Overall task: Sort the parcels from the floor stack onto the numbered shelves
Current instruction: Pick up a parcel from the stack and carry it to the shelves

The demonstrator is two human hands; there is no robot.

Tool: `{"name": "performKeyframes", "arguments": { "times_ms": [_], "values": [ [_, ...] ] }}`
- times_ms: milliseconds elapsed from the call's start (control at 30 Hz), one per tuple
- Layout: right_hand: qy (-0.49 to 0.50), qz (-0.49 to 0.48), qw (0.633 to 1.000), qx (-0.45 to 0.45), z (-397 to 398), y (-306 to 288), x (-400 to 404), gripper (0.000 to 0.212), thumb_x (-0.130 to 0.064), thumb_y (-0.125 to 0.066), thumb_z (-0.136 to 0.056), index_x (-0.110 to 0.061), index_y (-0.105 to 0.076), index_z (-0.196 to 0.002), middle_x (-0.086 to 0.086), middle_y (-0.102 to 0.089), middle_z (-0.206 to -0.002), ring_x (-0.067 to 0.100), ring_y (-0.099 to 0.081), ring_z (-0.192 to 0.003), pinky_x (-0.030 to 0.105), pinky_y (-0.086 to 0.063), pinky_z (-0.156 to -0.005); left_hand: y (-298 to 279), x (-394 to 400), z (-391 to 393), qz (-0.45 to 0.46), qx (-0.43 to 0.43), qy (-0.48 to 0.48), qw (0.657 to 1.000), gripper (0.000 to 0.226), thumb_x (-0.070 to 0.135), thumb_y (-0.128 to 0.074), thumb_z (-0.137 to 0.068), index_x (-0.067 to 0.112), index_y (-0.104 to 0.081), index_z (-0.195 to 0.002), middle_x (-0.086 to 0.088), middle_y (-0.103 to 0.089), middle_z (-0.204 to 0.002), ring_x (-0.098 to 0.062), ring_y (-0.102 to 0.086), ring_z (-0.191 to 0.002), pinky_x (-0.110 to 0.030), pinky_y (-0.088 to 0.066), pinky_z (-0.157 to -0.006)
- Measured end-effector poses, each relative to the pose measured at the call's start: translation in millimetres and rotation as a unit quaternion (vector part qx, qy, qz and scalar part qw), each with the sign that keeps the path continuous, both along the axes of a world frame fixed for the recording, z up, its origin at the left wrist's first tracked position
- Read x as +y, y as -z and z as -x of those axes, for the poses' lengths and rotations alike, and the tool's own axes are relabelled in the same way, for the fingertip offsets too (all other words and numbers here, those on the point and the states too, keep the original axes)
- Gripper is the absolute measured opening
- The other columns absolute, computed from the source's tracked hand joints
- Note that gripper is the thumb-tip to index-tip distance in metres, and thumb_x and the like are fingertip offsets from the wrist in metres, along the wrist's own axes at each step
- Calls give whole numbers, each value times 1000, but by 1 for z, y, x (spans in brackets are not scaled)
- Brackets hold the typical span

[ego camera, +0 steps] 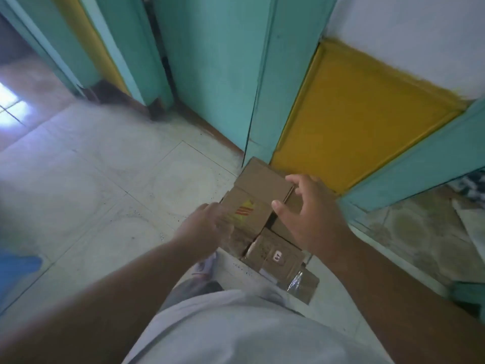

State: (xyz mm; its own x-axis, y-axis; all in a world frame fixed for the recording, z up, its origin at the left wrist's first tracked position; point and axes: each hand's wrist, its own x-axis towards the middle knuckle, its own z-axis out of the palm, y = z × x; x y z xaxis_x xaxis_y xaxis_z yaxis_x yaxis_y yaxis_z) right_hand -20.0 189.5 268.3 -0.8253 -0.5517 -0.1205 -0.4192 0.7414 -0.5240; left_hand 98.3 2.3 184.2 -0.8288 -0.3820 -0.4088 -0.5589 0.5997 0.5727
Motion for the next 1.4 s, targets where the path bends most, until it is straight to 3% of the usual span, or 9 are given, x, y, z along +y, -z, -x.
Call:
{"name": "performKeyframes", "arguments": {
  "times_ms": [133, 300, 467, 633, 800, 900, 1033, 1167, 1400],
  "values": [
    [77, -17, 996, -40, 13, 27, -33, 55, -44, -64, -91, -23, -46, -139, -2, -51, -139, 12, -49, -121, 19, -38, -77, 27, -51, 47, -13, -37, 59, 998, 41, 36, -58, -97, 27, -53, -136, 10, -56, -126, -10, -59, -100, -23, -50, -74],
    [145, -44, 986, -68, 46, 73, -49, 55, -46, -62, -92, -27, -43, -140, -7, -48, -139, -1, -44, -114, 4, -27, -63, 90, -77, 108, -49, -84, 65, 993, 46, 42, -59, -94, 26, -51, -136, 8, -58, -130, -13, -59, -103, -34, -53, -83],
    [193, -55, 975, -91, 92, 140, -57, 56, -46, -64, -91, -28, -43, -139, -4, -50, -138, 11, -51, -118, 24, -42, -75, 157, -83, 164, -40, -73, 35, 996, 46, 36, -59, -95, 22, -50, -138, 1, -58, -132, -18, -58, -111, -41, -53, -93],
    [254, -69, 954, -145, 132, 225, -59, 58, -44, -64, -93, -25, -41, -143, -1, -46, -144, 11, -50, -114, 28, -40, -76, 211, -75, 197, -22, -90, 36, 995, 59, 33, -57, -94, 20, -40, -149, -3, -51, -145, -24, -50, -129, -45, -45, -106],
    [304, -76, 918, -243, 163, 292, -56, 66, -41, -60, -96, -24, -29, -152, 4, -34, -156, 26, -48, -129, 30, -38, -76, 238, -72, 210, -19, -97, 27, 995, 58, 42, -52, -89, 24, -46, -144, -1, -59, -136, -25, -59, -112, -49, -55, -92],
    [329, -55, 902, -275, 171, 314, -56, 70, -43, -62, -95, -24, -27, -152, 5, -35, -155, 29, -47, -131, 34, -42, -82, 243, -72, 212, 6, -92, 21, 996, 53, 37, -55, -94, 22, -46, -144, 1, -60, -136, -25, -54, -120, -48, -51, -97],
    [399, 21, 867, -297, 170, 317, -55, 64, -45, -62, -93, -27, -32, -146, 2, -43, -145, 24, -54, -115, 32, -42, -73, 236, -74, 216, -26, -56, -10, 998, 59, 33, -60, -87, 21, -49, -144, -3, -60, -132, -23, -59, -113, -45, -55, -92],
    [436, 70, 848, -294, 165, 298, -48, 49, -40, -62, -95, -28, -44, -138, -4, -50, -125, 11, -51, -89, 26, -36, -61, 216, -80, 220, -86, -23, -55, 994, 53, 30, -64, -83, 27, -53, -135, -3, -58, -121, -16, -64, -88, -38, -61, -70],
    [380, 125, 885, -239, 137, 185, -42, 35, -37, -60, -96, -22, -59, -127, -5, -60, -120, 12, -56, -108, 25, -42, -78, 119, -70, 191, -179, 17, -140, 974, 27, 32, -57, -99, 21, -62, -124, 4, -66, -103, -9, -62, -77, -25, -46, -57]
  ]
}}
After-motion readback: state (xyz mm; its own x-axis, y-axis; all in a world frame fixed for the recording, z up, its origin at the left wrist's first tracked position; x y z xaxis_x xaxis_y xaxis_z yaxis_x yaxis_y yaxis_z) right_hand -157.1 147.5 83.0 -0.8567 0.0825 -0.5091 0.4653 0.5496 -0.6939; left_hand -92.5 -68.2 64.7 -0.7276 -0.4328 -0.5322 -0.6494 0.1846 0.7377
